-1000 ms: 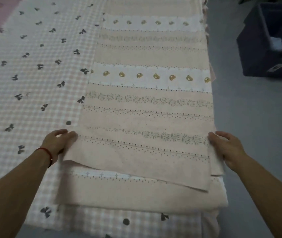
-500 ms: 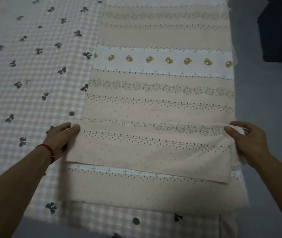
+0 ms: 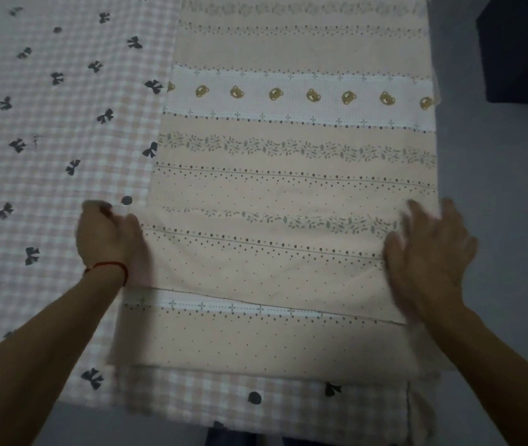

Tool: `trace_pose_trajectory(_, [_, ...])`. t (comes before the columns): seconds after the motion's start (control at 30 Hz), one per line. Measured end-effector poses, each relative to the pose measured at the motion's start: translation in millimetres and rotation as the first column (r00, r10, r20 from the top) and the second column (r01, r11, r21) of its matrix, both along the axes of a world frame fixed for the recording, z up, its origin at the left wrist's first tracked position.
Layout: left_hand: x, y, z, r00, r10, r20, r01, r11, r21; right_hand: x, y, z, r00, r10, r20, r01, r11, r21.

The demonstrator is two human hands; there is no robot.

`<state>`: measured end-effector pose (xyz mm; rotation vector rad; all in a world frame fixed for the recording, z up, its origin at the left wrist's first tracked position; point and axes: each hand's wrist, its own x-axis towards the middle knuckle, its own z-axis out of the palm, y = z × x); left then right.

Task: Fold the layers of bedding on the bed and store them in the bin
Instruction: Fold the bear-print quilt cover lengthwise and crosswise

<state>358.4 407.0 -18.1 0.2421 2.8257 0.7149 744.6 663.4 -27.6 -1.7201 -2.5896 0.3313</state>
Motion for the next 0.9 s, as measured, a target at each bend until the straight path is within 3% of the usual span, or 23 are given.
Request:
trace_pose_trajectory(0.03, [10.3, 2.3, 0.4, 0.973, -0.142, -0.179, 0.125, 0.987, -0.103, -5.3, -8.7, -4.2, 0.991, 0.125, 0.047, -0.124, 0.992, -0.032])
trace_pose_trajectory(0.07, [23.6, 5.6, -2.0, 0.909, -0.334, -0.248, 0.290, 0.937, -0.197, -7.4, -15.3, -12.0, 0.970, 0.230, 0.077, -0.226, 0.972, -0.063])
trace_pose_trajectory(0.13, [43.8, 6.4, -24.6, 0.751, -0.646, -0.137, 0.563, 0.735, -0.379, -4.8, -19.3, -30.7, 0.944, 0.313, 0.104, -0.302, 0.946, -0.114])
trace_pose_trajectory(0.17, [47.4, 4.7, -39.1, 0.727, -0.686, -0.037, 0.616, 0.674, -0.407, 0.3, -16.7, -39.5, 0.948, 0.300, 0.108, -0.284, 0.948, -0.144])
trace_pose_trajectory(0.23, [44.2, 2.0, -63.6, 0.744, -0.667, 0.049, 0.625, 0.668, -0.404, 10.1, -9.0, -52.7, 0.971, 0.219, 0.092, -0.200, 0.963, -0.179])
trace_pose_trajectory(0.47, [31.2, -2.1, -70.0, 0.701, -0.711, 0.054, 0.673, 0.635, -0.380, 32.1, 0.2, -60.2, 0.997, 0.024, -0.071, -0.044, 0.952, -0.304])
trace_pose_trajectory(0.6, [58.2, -3.0, -38.5, 0.758, -0.652, -0.013, 0.575, 0.678, -0.457, 44.0, 5.0, -39.2, 0.995, 0.028, 0.095, 0.003, 0.949, -0.314])
trace_pose_trajectory(0.67, [93.2, -7.3, -25.5, 0.648, -0.757, -0.088, 0.648, 0.608, -0.458, 29.9, -10.5, -18.0, 0.979, 0.113, 0.172, -0.079, 0.978, -0.194])
trace_pose_trajectory(0.73, [125.8, -17.4, -26.6, 0.547, -0.833, -0.083, 0.727, 0.522, -0.446, 5.1, -47.0, 2.0, 0.932, 0.331, 0.146, -0.313, 0.940, -0.135])
trace_pose_trajectory(0.83, [139.5, -46.0, -48.5, 0.569, -0.821, -0.041, 0.710, 0.516, -0.478, 0.5, -113.7, -11.4, 0.764, 0.637, 0.104, -0.615, 0.768, -0.182])
trace_pose_trajectory(0.9, [129.3, -72.5, -57.0, 0.579, -0.815, -0.008, 0.706, 0.506, -0.496, 28.5, -126.9, -32.7, 0.735, 0.662, 0.150, -0.634, 0.748, -0.194])
